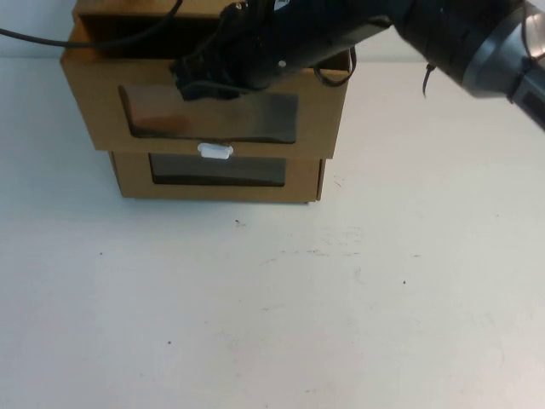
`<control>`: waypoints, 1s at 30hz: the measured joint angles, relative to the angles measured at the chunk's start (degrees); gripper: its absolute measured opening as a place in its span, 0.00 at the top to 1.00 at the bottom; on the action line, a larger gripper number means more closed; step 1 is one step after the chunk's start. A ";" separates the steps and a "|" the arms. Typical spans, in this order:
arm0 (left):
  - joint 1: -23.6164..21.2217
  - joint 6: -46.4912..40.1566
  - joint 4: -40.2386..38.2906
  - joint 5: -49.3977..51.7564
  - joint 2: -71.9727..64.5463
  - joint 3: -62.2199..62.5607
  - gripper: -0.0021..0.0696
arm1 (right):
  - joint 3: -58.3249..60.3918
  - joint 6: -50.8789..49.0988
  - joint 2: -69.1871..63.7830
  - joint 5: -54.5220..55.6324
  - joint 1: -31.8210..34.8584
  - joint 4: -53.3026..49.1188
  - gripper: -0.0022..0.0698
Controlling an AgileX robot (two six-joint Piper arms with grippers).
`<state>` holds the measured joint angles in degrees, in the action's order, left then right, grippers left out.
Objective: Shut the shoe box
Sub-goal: Close the shoe box with your right arm
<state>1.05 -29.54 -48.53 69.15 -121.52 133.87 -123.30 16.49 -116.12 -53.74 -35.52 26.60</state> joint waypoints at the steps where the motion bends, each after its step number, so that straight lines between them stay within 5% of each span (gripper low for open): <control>1: 0.00 0.00 0.00 0.00 0.00 0.00 0.98 | -1.42 0.00 -0.03 -1.89 0.13 0.00 0.99; 13: 0.00 0.00 -0.12 0.13 0.00 0.00 0.98 | -6.55 -3.32 -0.13 -13.11 3.86 -4.45 0.99; 30: 0.00 0.00 -0.36 0.24 0.00 0.00 0.98 | -6.77 -4.93 -1.73 -4.36 3.96 -7.59 0.99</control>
<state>1.05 -29.54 -48.90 69.39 -121.52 133.87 -130.07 11.56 -117.85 -58.10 -31.56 19.00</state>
